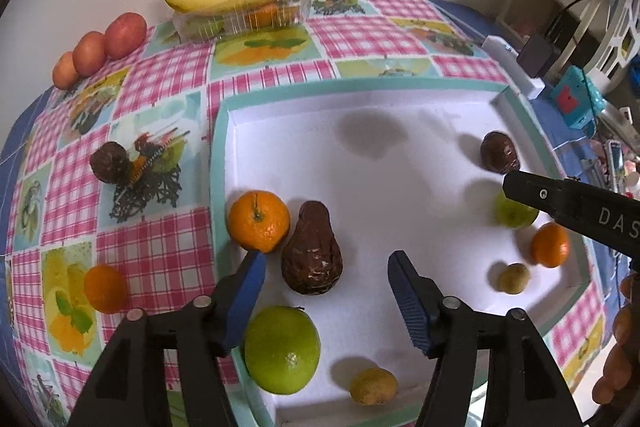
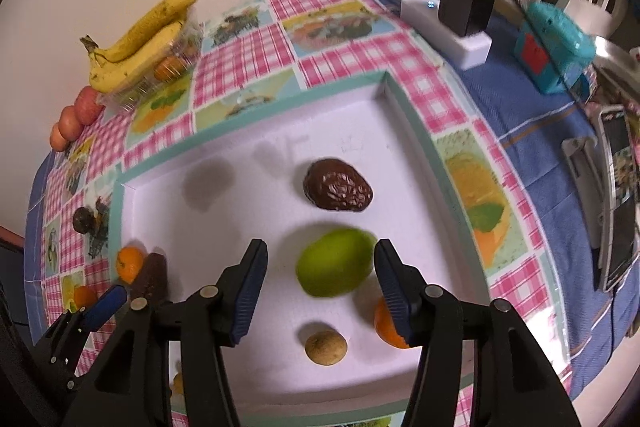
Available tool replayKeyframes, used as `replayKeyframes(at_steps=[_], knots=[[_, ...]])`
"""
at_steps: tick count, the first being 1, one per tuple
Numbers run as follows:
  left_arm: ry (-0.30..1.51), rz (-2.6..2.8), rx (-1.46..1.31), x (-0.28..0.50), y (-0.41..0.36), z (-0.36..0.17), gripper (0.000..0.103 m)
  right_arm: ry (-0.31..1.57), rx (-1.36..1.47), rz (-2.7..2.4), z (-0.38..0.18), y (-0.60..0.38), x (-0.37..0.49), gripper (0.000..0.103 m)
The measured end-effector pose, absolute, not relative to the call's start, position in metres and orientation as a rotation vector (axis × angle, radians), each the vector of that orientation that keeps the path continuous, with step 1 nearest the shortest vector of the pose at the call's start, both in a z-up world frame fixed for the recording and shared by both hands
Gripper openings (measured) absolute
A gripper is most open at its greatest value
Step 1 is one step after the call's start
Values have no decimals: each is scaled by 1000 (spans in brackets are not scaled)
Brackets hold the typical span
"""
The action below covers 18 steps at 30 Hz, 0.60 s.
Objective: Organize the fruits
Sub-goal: 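Open the right tool to drop the green fruit while the left tool releases the dark fruit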
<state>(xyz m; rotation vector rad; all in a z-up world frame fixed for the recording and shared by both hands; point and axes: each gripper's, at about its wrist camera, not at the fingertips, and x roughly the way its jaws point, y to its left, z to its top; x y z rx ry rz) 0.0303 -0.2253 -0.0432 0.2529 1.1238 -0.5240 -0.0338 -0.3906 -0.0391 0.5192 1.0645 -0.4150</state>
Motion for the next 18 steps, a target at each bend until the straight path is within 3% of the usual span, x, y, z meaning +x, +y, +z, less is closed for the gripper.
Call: replayKeyframes(at_steps=[2, 5, 7, 11, 14, 18], knots=[[1127, -528, 230, 31, -222, -37, 79, 1051, 504, -419, -30, -389, -35, 59], [1116, -521, 230, 31, -218, -28, 89, 1037, 488, -433, -22, -388, -38, 75], [1110, -508, 238, 32, -215, -24, 95, 1038, 479, -440, -19, -388, -39, 75], [1127, -447, 202, 39, -199, -17, 98, 1043, 481, -445, -19, -389, -40, 76], [1133, -389, 152, 49, -181, -15, 101, 1045, 487, -445, -20, -388, -40, 85], [1131, -296, 89, 63, -152, -12, 103, 1046, 483, -431, -21, -382, -38, 85]])
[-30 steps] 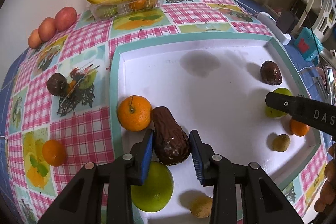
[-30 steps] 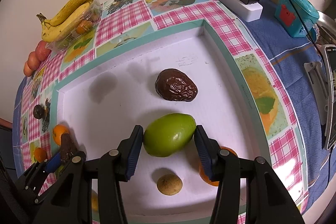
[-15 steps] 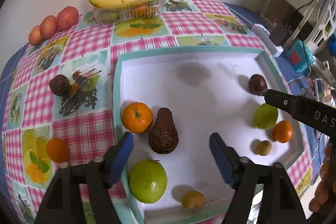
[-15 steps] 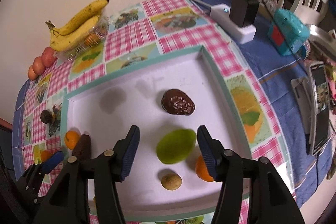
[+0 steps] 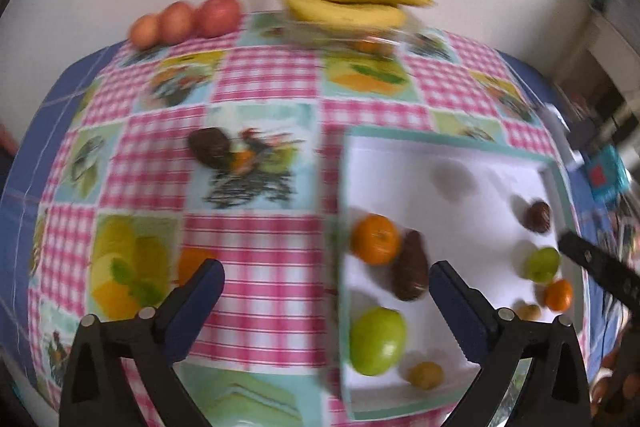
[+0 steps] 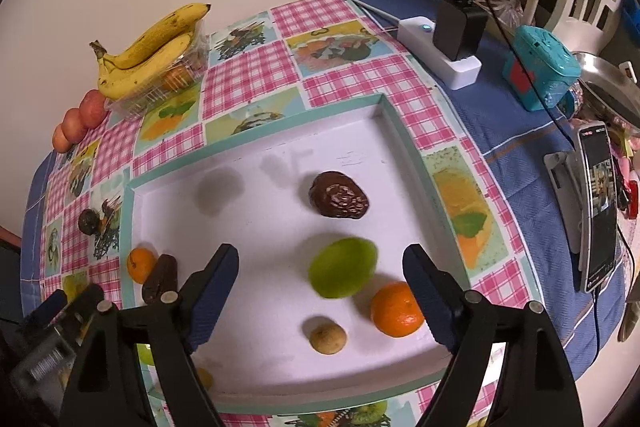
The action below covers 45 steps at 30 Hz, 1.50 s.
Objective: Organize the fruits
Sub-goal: 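Open the right tool to drop the green fruit while the left tool releases the dark fruit, then move the right tool to a tangerine on the cloth and grasp it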
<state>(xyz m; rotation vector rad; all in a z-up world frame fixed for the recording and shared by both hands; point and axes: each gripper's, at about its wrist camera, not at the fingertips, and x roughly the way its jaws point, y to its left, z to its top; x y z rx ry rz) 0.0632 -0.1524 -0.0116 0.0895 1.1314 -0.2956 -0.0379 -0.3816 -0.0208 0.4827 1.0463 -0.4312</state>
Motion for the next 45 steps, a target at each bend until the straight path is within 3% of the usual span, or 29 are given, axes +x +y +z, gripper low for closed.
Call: replayKeyframes(at_steps=[26, 45], knots=[[992, 157, -264, 103, 57, 31, 103, 1022, 298, -219, -18, -250, 26, 85], [1033, 193, -296, 113, 99, 21, 103, 1056, 211, -38, -32, -160, 59, 85]])
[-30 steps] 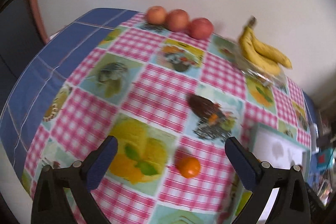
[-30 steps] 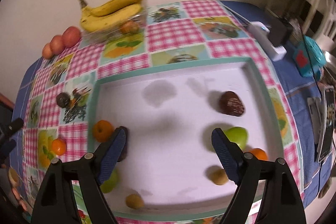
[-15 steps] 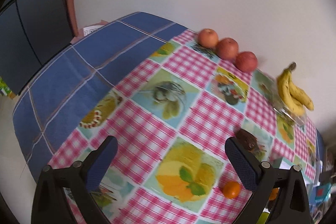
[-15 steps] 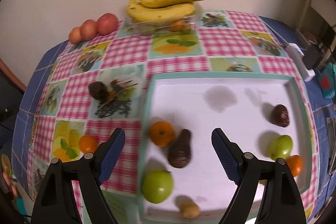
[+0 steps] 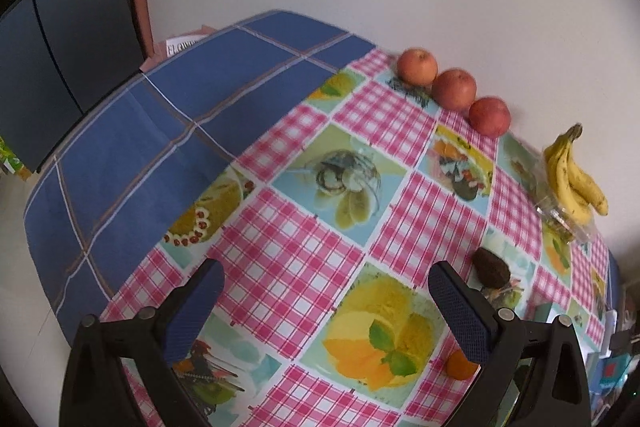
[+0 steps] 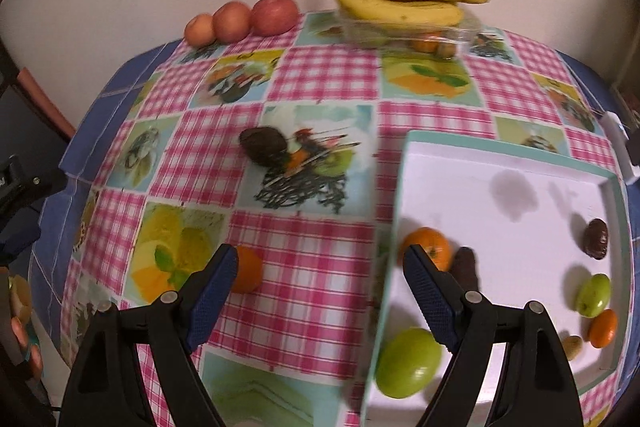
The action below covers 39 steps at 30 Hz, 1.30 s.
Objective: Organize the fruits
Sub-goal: 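Move the right tool to a tangerine on the cloth and grasp it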
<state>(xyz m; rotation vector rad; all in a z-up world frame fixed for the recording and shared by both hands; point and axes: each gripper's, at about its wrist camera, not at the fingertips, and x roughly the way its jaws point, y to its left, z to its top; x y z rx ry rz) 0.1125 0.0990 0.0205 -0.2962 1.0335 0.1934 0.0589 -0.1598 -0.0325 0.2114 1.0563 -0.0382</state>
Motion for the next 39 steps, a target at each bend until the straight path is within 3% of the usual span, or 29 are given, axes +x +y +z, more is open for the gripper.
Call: replayKeyframes(at_steps=[17, 34, 35, 39], knots=[[1206, 213, -222, 125, 95, -41, 103, 1129, 154, -3, -62, -130, 72, 85], [1230, 208, -224, 129, 95, -52, 103, 1131, 131, 84, -80, -107, 76, 84], [1230, 208, -226, 129, 95, -52, 103, 1128, 129, 87, -80, -106, 76, 82], [1232, 206, -230, 129, 96, -53, 103, 1130, 134, 106, -81, -103, 77, 56]])
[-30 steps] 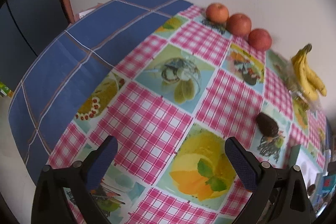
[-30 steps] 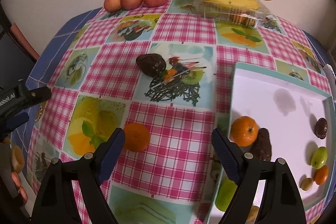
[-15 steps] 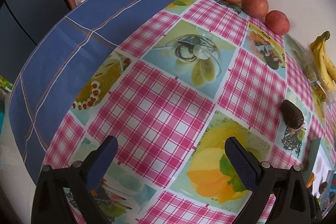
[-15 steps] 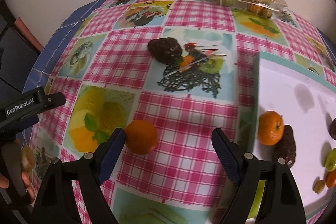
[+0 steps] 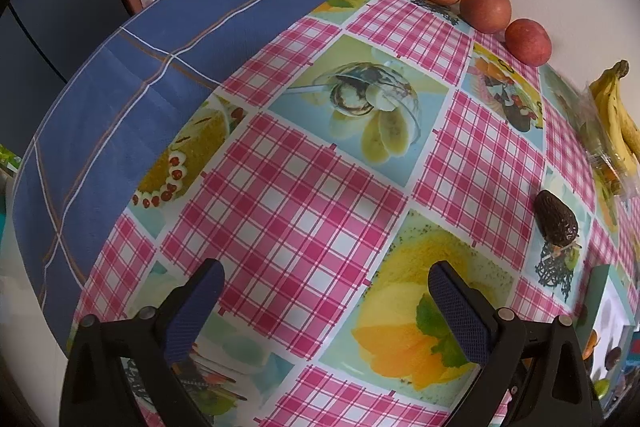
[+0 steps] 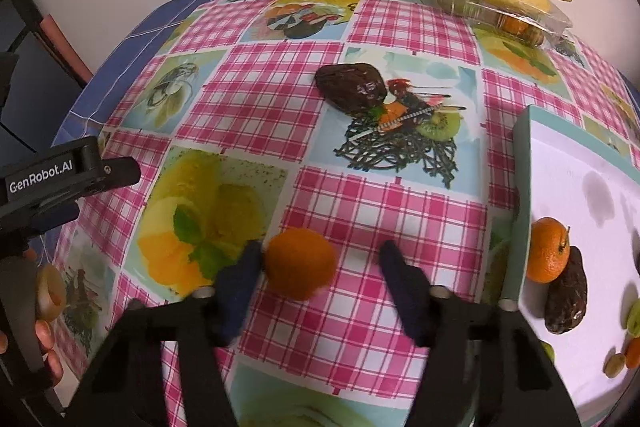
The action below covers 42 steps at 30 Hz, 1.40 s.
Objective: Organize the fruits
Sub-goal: 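Move the right tool to a tangerine on the cloth and grasp it, then lift the tangerine with the right tool while the left tool grasps a dark brown fruit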
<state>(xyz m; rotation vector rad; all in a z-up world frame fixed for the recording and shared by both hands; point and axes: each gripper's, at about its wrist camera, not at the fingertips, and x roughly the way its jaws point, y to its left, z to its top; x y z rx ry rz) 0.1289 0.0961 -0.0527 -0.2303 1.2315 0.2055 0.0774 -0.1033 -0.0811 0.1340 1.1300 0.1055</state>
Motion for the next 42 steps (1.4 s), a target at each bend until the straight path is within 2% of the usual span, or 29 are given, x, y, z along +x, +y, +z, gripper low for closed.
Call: replayKeyframes(at_steps=[6, 14, 24, 31, 38, 42], knots=[[1233, 201, -235, 129, 96, -53, 103, 1126, 167, 127, -81, -103, 77, 38], [1231, 189, -249, 132, 93, -54, 103, 1083, 211, 138, -68, -112, 73, 38], [1113, 98, -301, 143, 79, -35, 103, 994, 252, 1, -31, -174, 76, 38], [1059, -55, -386, 160, 45, -26, 103, 964, 302, -68, -19, -215, 84, 38], [1058, -164, -324, 182, -5, -25, 103, 953, 339, -107, -19, -241, 92, 38], [1082, -181, -280, 192, -25, -35, 98, 945, 339, -130, -19, -254, 96, 38]])
